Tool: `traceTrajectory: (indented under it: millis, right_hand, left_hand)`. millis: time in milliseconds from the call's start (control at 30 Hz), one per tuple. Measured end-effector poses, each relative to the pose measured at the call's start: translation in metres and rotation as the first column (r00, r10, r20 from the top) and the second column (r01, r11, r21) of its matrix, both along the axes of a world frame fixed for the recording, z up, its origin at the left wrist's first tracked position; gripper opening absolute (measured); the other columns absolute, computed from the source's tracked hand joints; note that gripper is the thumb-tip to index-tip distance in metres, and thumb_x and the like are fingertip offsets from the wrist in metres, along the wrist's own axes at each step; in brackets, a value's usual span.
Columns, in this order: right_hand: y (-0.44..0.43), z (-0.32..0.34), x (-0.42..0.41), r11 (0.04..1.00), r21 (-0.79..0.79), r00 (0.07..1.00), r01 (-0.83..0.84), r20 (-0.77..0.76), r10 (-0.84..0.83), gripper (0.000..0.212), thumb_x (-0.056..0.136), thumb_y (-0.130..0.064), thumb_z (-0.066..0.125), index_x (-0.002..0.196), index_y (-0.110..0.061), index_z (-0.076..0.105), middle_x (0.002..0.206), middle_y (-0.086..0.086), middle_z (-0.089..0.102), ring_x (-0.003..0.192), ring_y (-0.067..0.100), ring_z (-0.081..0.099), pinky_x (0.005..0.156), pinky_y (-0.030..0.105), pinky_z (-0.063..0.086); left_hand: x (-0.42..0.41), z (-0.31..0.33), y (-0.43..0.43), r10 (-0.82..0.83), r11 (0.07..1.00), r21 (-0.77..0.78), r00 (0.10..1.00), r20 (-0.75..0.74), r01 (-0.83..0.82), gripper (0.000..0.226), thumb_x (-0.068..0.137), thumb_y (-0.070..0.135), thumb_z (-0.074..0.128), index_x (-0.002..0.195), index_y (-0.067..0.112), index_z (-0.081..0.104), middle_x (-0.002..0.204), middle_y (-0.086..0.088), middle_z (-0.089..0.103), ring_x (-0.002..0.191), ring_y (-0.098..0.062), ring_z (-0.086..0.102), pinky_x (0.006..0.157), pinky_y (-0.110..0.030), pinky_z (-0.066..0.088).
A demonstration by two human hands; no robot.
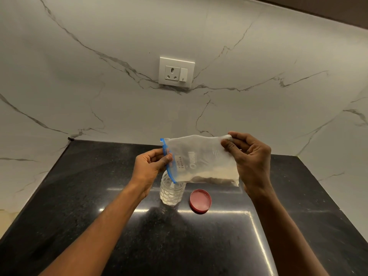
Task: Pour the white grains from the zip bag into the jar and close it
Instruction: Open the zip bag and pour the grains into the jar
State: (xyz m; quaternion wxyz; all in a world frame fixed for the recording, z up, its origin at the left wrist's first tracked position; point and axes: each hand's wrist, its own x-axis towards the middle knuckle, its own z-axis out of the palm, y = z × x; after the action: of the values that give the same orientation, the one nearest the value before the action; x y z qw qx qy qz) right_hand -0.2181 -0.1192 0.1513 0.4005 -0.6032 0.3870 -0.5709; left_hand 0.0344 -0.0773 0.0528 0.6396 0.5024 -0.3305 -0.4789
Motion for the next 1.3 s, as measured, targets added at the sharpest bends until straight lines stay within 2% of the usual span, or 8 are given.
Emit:
traceTrajectory:
  millis: [433, 600, 733, 833, 900, 1033, 1133, 1300]
  right_hand:
    - [-0.002, 0.0, 0.0, 1.0, -0.008, 0.999, 0.019, -0.032, -0.02, 0.029, 0.087, -0.011, 0.082, 0.115, -0.016, 0.075, 0.098, 0.001, 0.083, 0.096, 0.018, 0.08, 0.084, 0.03, 0.064]
    - [-0.002, -0.003, -0.003, 1.0, 0.018, 1.0, 0.015, -0.008, -0.015, 0.031, 0.083, -0.02, 0.083, 0.113, -0.018, 0.075, 0.099, 0.002, 0.083, 0.096, 0.02, 0.08, 0.085, 0.035, 0.065]
    - [-0.004, -0.009, -0.003, 0.999, 0.047, 1.0, -0.008, -0.009, 0.009, 0.029, 0.087, -0.012, 0.082, 0.115, -0.014, 0.075, 0.1, 0.006, 0.082, 0.097, 0.024, 0.08, 0.088, 0.042, 0.065]
    - [-0.005, -0.011, -0.002, 0.998, 0.051, 0.999, -0.037, -0.005, 0.038, 0.03, 0.086, -0.013, 0.082, 0.116, -0.012, 0.075, 0.1, 0.008, 0.082, 0.097, 0.026, 0.08, 0.088, 0.044, 0.065]
    - [-0.007, -0.012, -0.002, 0.997, 0.052, 0.999, -0.052, -0.002, 0.052, 0.032, 0.085, -0.015, 0.082, 0.115, -0.013, 0.074, 0.099, 0.007, 0.082, 0.095, 0.026, 0.08, 0.085, 0.043, 0.066]
    - [-0.01, -0.013, -0.009, 0.995, 0.074, 0.998, -0.064, 0.008, 0.064, 0.047, 0.08, -0.013, 0.086, 0.124, -0.013, 0.069, 0.103, 0.008, 0.08, 0.096, 0.024, 0.08, 0.08, 0.04, 0.067]
    - [-0.009, -0.02, -0.022, 0.979, 0.153, 0.982, -0.135, -0.108, 0.152, 0.066, 0.071, -0.026, 0.091, 0.131, -0.025, 0.061, 0.114, 0.006, 0.075, 0.102, 0.021, 0.077, 0.079, 0.035, 0.066]
    - [-0.005, -0.043, -0.028, 0.949, 0.266, 0.942, -0.168, -0.24, 0.234, 0.035, 0.083, -0.035, 0.079, 0.113, -0.019, 0.073, 0.108, 0.007, 0.078, 0.101, 0.028, 0.076, 0.081, 0.038, 0.066]
  left_hand:
    - [0.001, 0.0, -0.001, 0.015, 0.999, 0.031, 0.998, 0.058, -0.017, 0.031, 0.091, 0.005, 0.079, 0.122, 0.008, 0.074, 0.11, -0.007, 0.083, 0.107, -0.025, 0.08, 0.087, -0.037, 0.068]
    - [0.002, 0.008, 0.002, 0.05, 0.997, 0.04, 0.978, 0.201, -0.059, 0.05, 0.081, 0.013, 0.09, 0.125, 0.016, 0.065, 0.114, -0.004, 0.078, 0.109, -0.024, 0.076, 0.078, -0.022, 0.065]
    - [-0.005, 0.037, 0.001, 0.145, 0.989, -0.101, 0.736, 0.661, -0.104, 0.089, 0.076, 0.048, 0.091, 0.151, 0.026, 0.047, 0.145, 0.006, 0.053, 0.133, -0.013, 0.049, 0.105, -0.032, 0.043]
    - [-0.024, 0.073, -0.009, 0.085, 0.985, -0.141, 0.439, 0.894, 0.097, 0.08, 0.085, 0.065, 0.075, 0.153, 0.035, 0.048, 0.153, 0.009, 0.055, 0.142, -0.013, 0.043, 0.109, -0.038, 0.026]
    - [-0.037, 0.092, -0.02, -0.057, 0.971, -0.028, 0.344, 0.937, 0.238, 0.056, 0.093, 0.06, 0.068, 0.143, 0.037, 0.06, 0.139, 0.012, 0.068, 0.136, -0.013, 0.054, 0.108, -0.039, 0.022]
    - [-0.05, 0.107, -0.036, -0.194, 0.942, 0.066, 0.373, 0.907, 0.33, 0.017, 0.105, 0.034, 0.064, 0.105, 0.026, 0.079, 0.099, 0.011, 0.078, 0.106, -0.015, 0.067, 0.112, -0.054, 0.032]
    - [-0.051, 0.102, -0.035, -0.22, 0.925, 0.037, 0.453, 0.864, 0.378, 0.017, 0.104, 0.022, 0.067, 0.11, 0.016, 0.081, 0.101, 0.002, 0.079, 0.102, -0.017, 0.07, 0.102, -0.045, 0.05]
    - [-0.051, 0.095, -0.033, -0.198, 0.918, -0.025, 0.513, 0.835, 0.395, 0.02, 0.104, 0.011, 0.065, 0.117, 0.009, 0.08, 0.113, -0.007, 0.08, 0.103, -0.016, 0.07, 0.098, -0.034, 0.057]
